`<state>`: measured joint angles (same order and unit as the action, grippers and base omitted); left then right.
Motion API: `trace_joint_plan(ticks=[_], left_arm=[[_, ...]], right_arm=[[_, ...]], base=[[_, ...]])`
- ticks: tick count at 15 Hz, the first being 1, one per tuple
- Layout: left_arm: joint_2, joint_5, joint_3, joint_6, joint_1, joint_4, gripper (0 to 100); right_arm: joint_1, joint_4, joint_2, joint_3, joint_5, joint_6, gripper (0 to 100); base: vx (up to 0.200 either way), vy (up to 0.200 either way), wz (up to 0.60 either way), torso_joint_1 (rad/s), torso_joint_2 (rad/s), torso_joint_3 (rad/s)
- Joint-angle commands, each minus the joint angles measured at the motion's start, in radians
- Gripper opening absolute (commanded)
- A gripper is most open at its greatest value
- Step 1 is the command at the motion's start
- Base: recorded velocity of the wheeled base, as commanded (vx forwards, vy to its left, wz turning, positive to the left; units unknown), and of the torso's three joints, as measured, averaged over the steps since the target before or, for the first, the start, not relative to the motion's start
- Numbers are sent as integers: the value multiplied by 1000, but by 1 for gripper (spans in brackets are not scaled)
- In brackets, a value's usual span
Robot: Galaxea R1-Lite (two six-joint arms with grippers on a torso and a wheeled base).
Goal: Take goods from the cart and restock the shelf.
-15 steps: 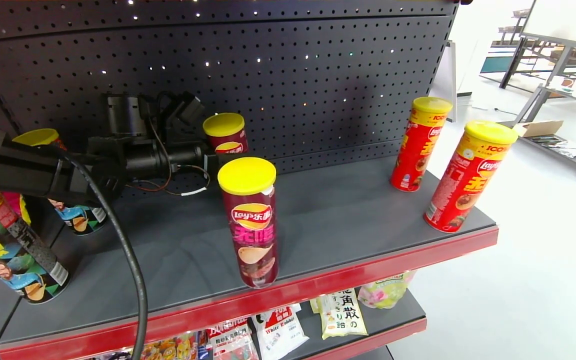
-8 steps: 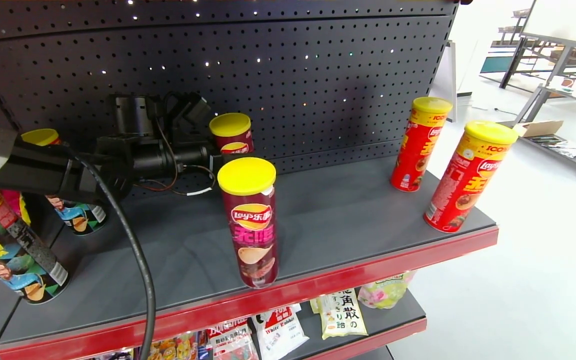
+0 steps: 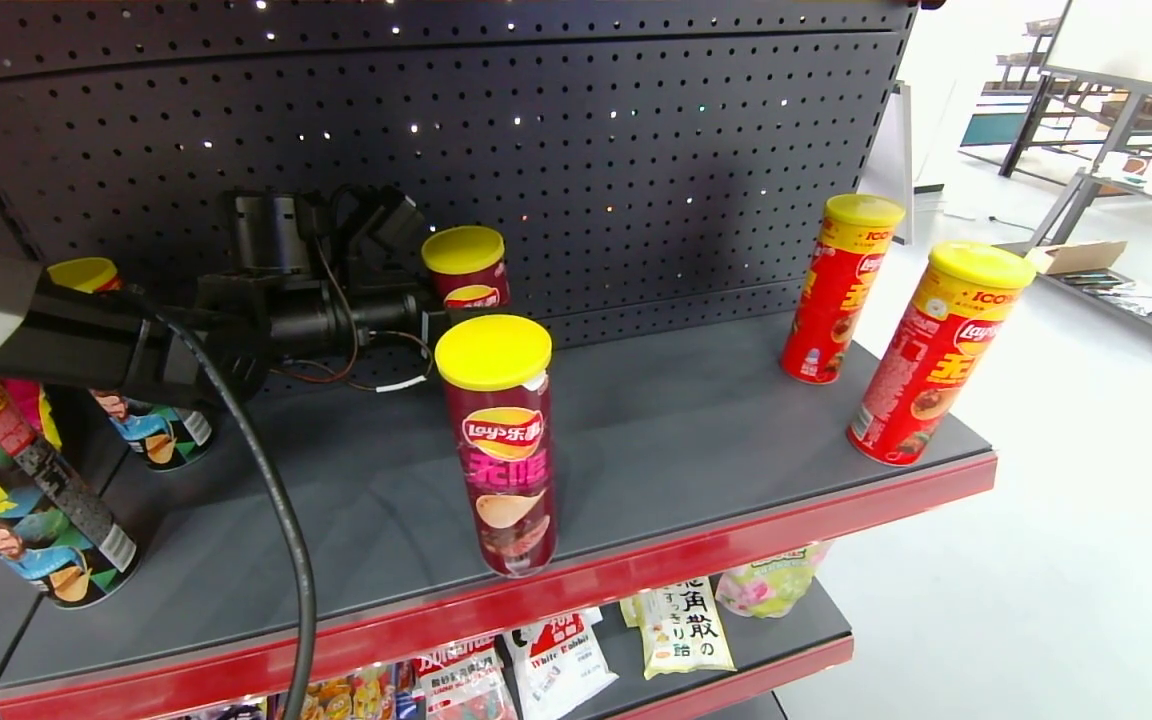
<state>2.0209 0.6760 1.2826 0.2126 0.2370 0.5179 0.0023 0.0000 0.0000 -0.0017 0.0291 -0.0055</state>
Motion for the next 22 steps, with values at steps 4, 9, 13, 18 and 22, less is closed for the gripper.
trace_joint_plan(ticks=[4,9,13,18,22], left_arm=[[-10,-3,-3,-13,1,-13,100],[-122,-19,-118,-7,-7,-47,100],[-317,-185,-350,-2,-45,-48,100],[-735,-676,-545,1,-16,-268,100],[-1246,-730,-667,5,-67,-567,100]], right_arm=[[1,0,2,0,2,-1,100],[-1,0,2,0,0,-1,100],[-1,0,2,0,2,-1,100],[-1,0,2,0,0,-1,100],[1,0,2,0,0,-1,100]], base=[[0,0,0,0,0,0],[0,0,0,0,0,0],[0,0,0,0,0,0],[0,0,0,0,0,0],[0,0,0,0,0,0]])
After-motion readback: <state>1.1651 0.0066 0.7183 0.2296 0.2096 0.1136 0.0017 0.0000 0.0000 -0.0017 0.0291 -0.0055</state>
